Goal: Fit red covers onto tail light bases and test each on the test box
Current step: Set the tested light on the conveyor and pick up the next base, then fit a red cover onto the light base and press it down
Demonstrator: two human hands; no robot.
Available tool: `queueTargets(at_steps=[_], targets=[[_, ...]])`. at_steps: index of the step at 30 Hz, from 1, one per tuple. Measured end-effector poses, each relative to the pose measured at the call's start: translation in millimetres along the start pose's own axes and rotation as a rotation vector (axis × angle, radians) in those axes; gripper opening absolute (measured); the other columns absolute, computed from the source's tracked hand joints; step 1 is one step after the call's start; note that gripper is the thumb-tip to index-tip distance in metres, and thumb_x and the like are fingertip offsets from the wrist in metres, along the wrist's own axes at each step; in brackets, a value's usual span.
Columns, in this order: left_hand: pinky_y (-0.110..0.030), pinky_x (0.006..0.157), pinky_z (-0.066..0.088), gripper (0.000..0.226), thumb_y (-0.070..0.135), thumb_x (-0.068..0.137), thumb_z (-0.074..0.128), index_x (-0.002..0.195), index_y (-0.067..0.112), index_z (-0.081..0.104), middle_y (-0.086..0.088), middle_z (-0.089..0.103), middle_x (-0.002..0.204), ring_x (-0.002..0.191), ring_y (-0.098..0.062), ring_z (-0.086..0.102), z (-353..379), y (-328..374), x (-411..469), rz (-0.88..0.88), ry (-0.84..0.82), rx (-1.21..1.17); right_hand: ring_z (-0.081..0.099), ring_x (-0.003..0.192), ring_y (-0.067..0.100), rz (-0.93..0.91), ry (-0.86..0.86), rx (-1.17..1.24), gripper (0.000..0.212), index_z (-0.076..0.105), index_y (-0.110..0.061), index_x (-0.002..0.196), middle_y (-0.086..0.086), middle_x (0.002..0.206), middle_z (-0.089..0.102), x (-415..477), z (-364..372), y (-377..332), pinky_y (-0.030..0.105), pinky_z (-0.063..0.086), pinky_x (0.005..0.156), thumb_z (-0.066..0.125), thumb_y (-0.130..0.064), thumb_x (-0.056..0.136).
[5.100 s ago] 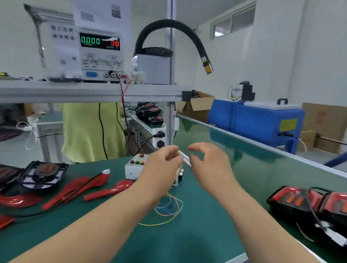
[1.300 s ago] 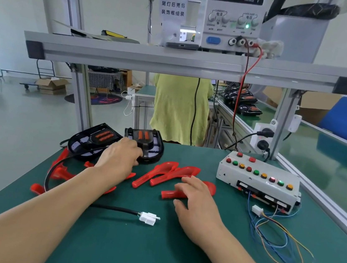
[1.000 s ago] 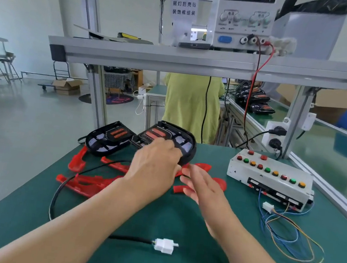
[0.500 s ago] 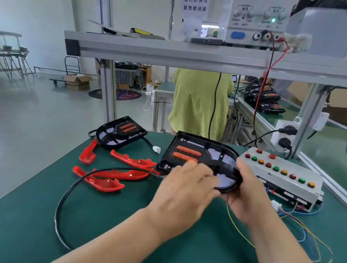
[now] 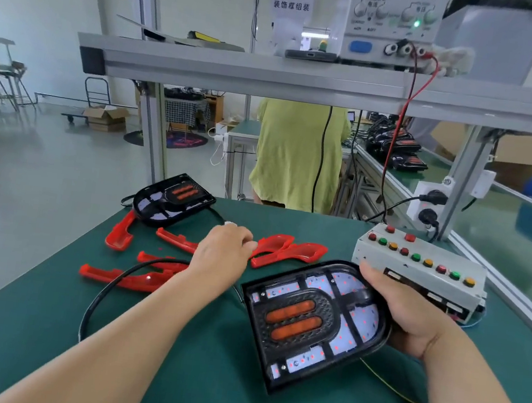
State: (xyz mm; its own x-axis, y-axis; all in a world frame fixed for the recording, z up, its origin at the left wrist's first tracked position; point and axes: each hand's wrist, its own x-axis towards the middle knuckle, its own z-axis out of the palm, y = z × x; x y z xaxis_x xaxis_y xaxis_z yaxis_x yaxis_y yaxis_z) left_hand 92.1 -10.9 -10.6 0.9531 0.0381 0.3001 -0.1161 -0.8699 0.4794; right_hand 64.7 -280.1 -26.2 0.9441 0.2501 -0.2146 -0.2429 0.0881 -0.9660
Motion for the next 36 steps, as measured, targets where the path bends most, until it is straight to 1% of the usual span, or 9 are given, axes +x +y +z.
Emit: queueTargets(at_steps=[6, 10, 13, 17, 21, 24, 30, 33, 36], targets=[[-0.039, 0.094, 0.038, 0.023, 0.031, 0.103, 0.047, 0.115, 0.016, 0.059, -0.009, 0.057, 0.127, 0.119, -0.029, 0.048, 21, -5, 23, -0.065, -0.156, 0.458, 0.071, 0.101, 0.031, 0.082, 0.007, 0.028, 0.039, 0.079, -0.022, 0.100, 0.016, 0.114, 0.072, 6, 1, 9, 0.038, 0.060, 0.075, 0.059, -0.049, 0.082], [-0.039, 0.091, 0.038, 0.020, 0.032, 0.100, 0.052, 0.114, 0.021, 0.062, -0.003, 0.062, 0.118, 0.119, -0.025, 0.046, 30, -12, 25, -0.056, -0.170, 0.481, 0.068, 0.109, 0.033, 0.103, 0.010, 0.032, 0.047, 0.074, -0.015, 0.114, 0.017, 0.120, 0.070, 6, -1, 10, 0.042, 0.057, 0.087, 0.060, -0.046, 0.082], [-0.038, 0.089, 0.039, 0.025, 0.035, 0.100, 0.052, 0.119, 0.022, 0.063, -0.003, 0.059, 0.121, 0.118, -0.025, 0.046, 32, -15, 23, -0.022, -0.115, 0.485, 0.061, 0.121, 0.036, 0.123, -0.023, 0.020, 0.048, 0.067, -0.013, 0.126, 0.017, 0.127, 0.066, 7, -7, 12, 0.054, 0.044, 0.107, 0.054, -0.043, 0.091], [-0.040, 0.093, 0.044, 0.027, 0.036, 0.099, 0.055, 0.117, 0.022, 0.070, -0.006, 0.061, 0.115, 0.113, -0.027, 0.051, 32, -6, 19, 0.192, -0.009, 0.265, 0.059, 0.122, 0.037, 0.140, -0.050, -0.001, 0.045, 0.073, -0.013, 0.116, 0.017, 0.126, 0.067, 6, -13, 13, 0.058, 0.037, 0.111, 0.053, -0.040, 0.087], [-0.034, 0.097, 0.042, 0.026, 0.034, 0.092, 0.069, 0.111, 0.018, 0.075, -0.003, 0.068, 0.112, 0.111, -0.022, 0.056, 38, 9, 15, 0.334, -0.200, -0.101, 0.059, 0.121, 0.038, 0.141, -0.061, -0.007, 0.045, 0.072, -0.011, 0.117, 0.019, 0.125, 0.066, 5, -14, 15, 0.059, 0.037, 0.110, 0.054, -0.040, 0.088], [-0.033, 0.093, 0.043, 0.026, 0.025, 0.088, 0.074, 0.113, 0.017, 0.074, -0.006, 0.067, 0.110, 0.106, -0.022, 0.058, 46, 8, 15, 0.367, -0.348, -0.065, 0.059, 0.122, 0.038, 0.147, -0.068, -0.004, 0.045, 0.070, -0.010, 0.122, 0.019, 0.127, 0.066, 7, -15, 16, 0.059, 0.036, 0.111, 0.052, -0.040, 0.093], [-0.039, 0.084, 0.048, 0.016, 0.019, 0.088, 0.069, 0.101, 0.012, 0.075, -0.014, 0.063, 0.096, 0.096, -0.029, 0.060, 54, 9, 16, 0.341, -0.342, 0.052, 0.057, 0.125, 0.036, 0.155, -0.098, -0.005, 0.045, 0.066, -0.013, 0.128, 0.017, 0.130, 0.064, 10, -17, 17, 0.058, 0.035, 0.112, 0.047, -0.041, 0.098], [-0.029, 0.089, 0.045, 0.021, 0.023, 0.087, 0.074, 0.106, 0.015, 0.076, -0.007, 0.063, 0.099, 0.098, -0.021, 0.059, 39, 5, 19, 0.249, -0.239, -0.092, 0.062, 0.119, 0.036, 0.152, -0.071, 0.015, 0.048, 0.072, -0.009, 0.118, 0.019, 0.126, 0.066, 11, -17, 17, 0.054, 0.042, 0.108, 0.055, -0.044, 0.090], [-0.010, 0.073, 0.039, 0.013, 0.021, 0.082, 0.079, 0.094, 0.026, 0.077, 0.005, 0.062, 0.089, 0.080, -0.002, 0.058, 8, 3, 16, 0.136, -0.049, -0.355, 0.071, 0.102, 0.030, 0.126, -0.005, 0.092, 0.040, 0.080, -0.013, 0.096, 0.018, 0.117, 0.071, 12, -13, 15, 0.044, 0.055, 0.092, 0.059, -0.043, 0.084]])
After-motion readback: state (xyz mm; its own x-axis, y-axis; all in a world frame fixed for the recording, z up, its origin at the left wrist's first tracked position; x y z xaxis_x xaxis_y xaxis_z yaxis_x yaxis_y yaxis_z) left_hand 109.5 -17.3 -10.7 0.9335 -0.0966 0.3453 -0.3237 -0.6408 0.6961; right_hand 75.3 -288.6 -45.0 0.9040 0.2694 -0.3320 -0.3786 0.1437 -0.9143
